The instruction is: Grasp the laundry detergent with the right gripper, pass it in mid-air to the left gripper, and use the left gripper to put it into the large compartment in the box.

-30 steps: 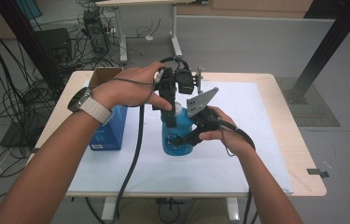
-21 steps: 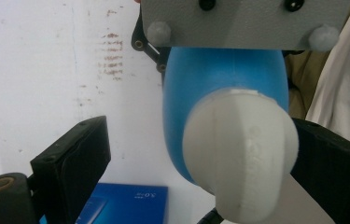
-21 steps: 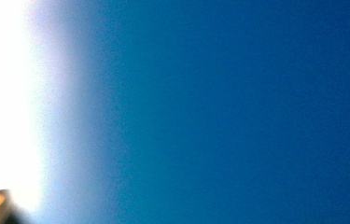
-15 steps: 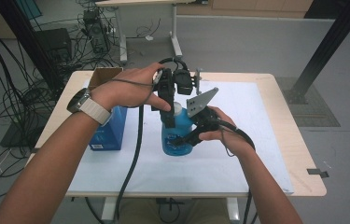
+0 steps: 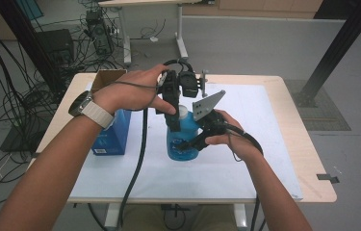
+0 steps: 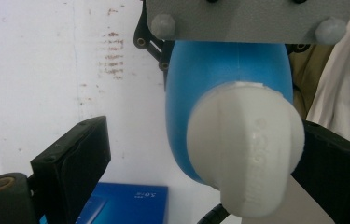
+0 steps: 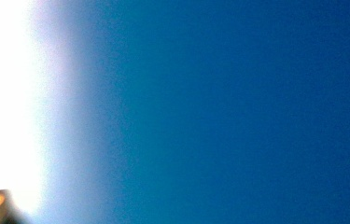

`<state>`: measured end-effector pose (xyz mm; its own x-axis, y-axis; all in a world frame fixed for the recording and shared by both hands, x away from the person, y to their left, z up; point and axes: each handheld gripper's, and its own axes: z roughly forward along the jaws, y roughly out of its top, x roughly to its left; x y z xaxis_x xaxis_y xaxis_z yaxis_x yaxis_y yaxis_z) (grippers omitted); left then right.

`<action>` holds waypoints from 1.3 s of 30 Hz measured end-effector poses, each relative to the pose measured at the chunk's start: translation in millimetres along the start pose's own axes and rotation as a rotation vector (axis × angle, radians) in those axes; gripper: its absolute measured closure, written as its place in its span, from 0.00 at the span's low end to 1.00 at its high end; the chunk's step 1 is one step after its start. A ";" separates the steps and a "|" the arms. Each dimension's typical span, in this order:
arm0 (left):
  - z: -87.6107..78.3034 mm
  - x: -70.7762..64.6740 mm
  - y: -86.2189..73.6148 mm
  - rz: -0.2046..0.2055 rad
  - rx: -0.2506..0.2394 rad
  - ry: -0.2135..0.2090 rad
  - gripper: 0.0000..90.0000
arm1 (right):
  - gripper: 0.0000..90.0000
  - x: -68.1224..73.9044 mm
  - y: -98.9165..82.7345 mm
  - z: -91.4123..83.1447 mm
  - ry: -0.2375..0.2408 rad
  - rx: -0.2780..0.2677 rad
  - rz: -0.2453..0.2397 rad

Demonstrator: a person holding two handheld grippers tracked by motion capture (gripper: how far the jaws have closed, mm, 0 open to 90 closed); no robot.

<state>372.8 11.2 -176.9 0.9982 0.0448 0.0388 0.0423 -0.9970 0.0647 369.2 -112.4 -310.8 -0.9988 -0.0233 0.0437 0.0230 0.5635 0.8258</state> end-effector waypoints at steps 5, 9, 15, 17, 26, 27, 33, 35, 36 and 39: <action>0.0 0.2 -0.4 0.000 -0.001 0.000 0.10 | 0.49 0.1 -0.1 0.2 -0.001 0.001 0.000; 0.0 0.0 -0.5 -0.001 -0.003 -0.001 0.10 | 0.49 -0.2 -0.2 0.0 -0.002 0.000 0.000; 0.2 -0.2 -0.3 0.000 -0.001 0.000 0.10 | 0.49 -0.3 -0.2 0.2 -0.008 -0.001 0.000; 0.0 -0.4 -0.4 -0.001 -0.003 0.000 0.10 | 0.49 -0.5 -0.4 0.1 -0.008 0.001 0.002; 0.3 -0.1 -0.8 -0.002 -0.003 0.000 0.10 | 0.49 -0.2 -0.3 -0.1 -0.006 -0.003 0.003; 0.4 0.0 -0.9 -0.003 -0.003 0.001 0.10 | 0.49 -0.3 -0.3 -0.1 -0.007 -0.003 0.004; 0.9 0.5 -0.8 -0.003 -0.005 0.000 0.10 | 0.49 -0.1 -0.5 -0.2 -0.007 -0.001 0.003; 0.8 0.2 -0.6 -0.002 -0.004 0.000 0.10 | 0.49 0.0 -0.5 -0.2 -0.006 -0.001 0.003; 0.7 0.1 -0.5 -0.001 -0.005 0.000 0.10 | 0.49 0.2 -0.4 -0.2 -0.006 -0.002 0.002; 0.9 0.0 -0.7 -0.002 -0.006 0.002 0.10 | 0.49 0.0 -0.3 -0.3 -0.007 -0.003 0.003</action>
<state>372.8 11.9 -177.8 0.9981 0.0469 0.0407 0.0440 -0.9965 0.0704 369.2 -112.8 -310.9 -0.9990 -0.0154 0.0424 0.0265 0.5607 0.8276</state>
